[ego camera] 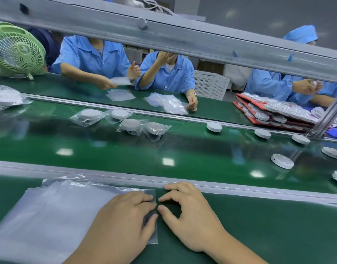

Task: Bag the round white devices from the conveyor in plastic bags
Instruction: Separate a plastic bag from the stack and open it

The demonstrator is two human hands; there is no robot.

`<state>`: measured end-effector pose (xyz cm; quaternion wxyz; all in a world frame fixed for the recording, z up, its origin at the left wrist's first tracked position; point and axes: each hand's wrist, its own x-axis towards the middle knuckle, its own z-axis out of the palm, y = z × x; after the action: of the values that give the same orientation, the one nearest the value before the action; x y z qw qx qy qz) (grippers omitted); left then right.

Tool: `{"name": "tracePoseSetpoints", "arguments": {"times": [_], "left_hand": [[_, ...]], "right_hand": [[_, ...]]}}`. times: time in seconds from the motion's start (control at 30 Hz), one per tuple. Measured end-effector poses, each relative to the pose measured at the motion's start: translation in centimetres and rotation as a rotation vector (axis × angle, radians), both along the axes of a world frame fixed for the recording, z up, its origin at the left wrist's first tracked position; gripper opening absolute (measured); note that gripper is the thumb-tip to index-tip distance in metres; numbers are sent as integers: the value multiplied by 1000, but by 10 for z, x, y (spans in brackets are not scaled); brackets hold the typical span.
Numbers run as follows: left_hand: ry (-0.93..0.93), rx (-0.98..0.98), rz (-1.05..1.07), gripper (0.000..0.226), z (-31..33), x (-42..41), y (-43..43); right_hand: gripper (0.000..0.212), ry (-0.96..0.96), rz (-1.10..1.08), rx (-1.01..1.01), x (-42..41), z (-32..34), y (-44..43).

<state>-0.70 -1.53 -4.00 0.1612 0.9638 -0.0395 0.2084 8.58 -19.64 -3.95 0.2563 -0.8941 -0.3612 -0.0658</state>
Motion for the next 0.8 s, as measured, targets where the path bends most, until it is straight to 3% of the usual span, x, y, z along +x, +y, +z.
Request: {"name": "tracePoseSetpoints", "arguments": {"times": [0.8], "left_hand": [[17,23,-16,34,6,0,-1]], "right_hand": [[43,103,-10,18,6,0,-2]]}}
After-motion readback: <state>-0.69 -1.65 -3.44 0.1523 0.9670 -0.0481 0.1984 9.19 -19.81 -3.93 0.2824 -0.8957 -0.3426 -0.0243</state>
